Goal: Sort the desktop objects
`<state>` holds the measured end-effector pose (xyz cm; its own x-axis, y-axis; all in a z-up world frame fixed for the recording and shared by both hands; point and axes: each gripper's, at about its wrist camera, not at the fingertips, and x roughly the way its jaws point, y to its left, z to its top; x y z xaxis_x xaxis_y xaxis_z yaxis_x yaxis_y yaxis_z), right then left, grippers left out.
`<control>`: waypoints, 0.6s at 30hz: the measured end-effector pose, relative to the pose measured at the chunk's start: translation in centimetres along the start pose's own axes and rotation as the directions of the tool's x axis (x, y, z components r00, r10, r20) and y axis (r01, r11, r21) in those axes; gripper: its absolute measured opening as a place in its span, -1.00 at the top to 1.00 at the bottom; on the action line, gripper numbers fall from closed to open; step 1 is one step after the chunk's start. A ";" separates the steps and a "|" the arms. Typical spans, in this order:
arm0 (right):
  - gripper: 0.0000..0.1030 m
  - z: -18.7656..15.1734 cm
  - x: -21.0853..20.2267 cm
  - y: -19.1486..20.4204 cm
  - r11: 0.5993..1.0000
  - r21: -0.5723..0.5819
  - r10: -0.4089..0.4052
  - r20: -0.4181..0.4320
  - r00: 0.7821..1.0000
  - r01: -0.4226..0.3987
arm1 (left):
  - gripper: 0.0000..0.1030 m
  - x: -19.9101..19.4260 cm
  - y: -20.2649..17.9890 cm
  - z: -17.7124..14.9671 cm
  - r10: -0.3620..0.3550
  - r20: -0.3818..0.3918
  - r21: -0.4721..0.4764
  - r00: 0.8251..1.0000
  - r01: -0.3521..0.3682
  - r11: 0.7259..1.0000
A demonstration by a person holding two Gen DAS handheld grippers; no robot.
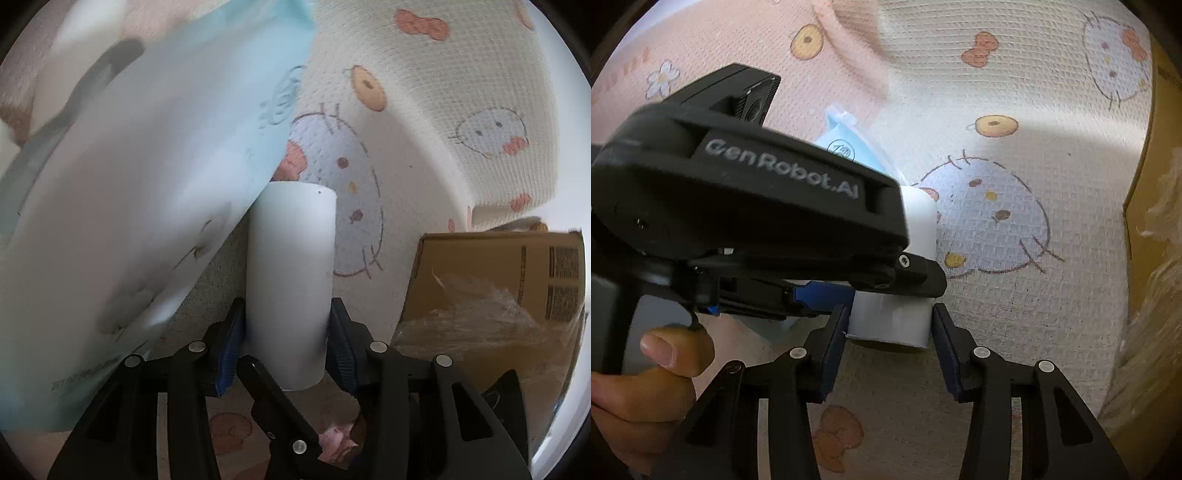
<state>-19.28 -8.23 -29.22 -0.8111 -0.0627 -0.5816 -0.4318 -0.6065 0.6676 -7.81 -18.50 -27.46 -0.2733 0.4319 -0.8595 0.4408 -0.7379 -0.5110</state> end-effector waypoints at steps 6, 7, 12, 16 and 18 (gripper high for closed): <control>0.16 0.3 -0.7 0.4 1.000 -0.012 0.025 0.004 1.000 -0.025 | 0.08 -2.1 -1.6 -1.3 0.034 0.091 0.115 0.995 -0.045 0.992; 0.16 0.4 -1.1 0.6 0.999 -0.028 0.026 0.013 1.000 -0.026 | 0.08 -2.8 -1.9 -1.5 0.035 0.112 0.130 0.993 -0.050 0.990; 0.16 0.7 -2.9 2.9 0.964 -0.265 -0.003 0.031 1.000 0.011 | 0.08 -7.3 -3.9 -2.4 0.021 0.251 0.208 0.968 -0.075 0.975; 0.16 3.3 -5.0 4.9 0.950 -0.311 0.051 0.080 0.996 -0.023 | 0.08 -11.3 -5.8 -2.6 0.004 0.355 0.265 0.935 -0.105 0.958; 0.16 4.5 -5.9 5.9 0.944 -0.327 0.068 0.103 0.992 -0.031 | 0.08 -13.2 -6.7 -2.8 -0.006 0.407 0.293 0.913 -0.125 0.948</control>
<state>-18.82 -7.89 -19.77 -0.8751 -0.0217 -0.4835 -0.2536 -0.8303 0.4963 -4.79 -17.84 -12.70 -0.6002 0.1874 -0.7776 0.2012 -0.9055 -0.3735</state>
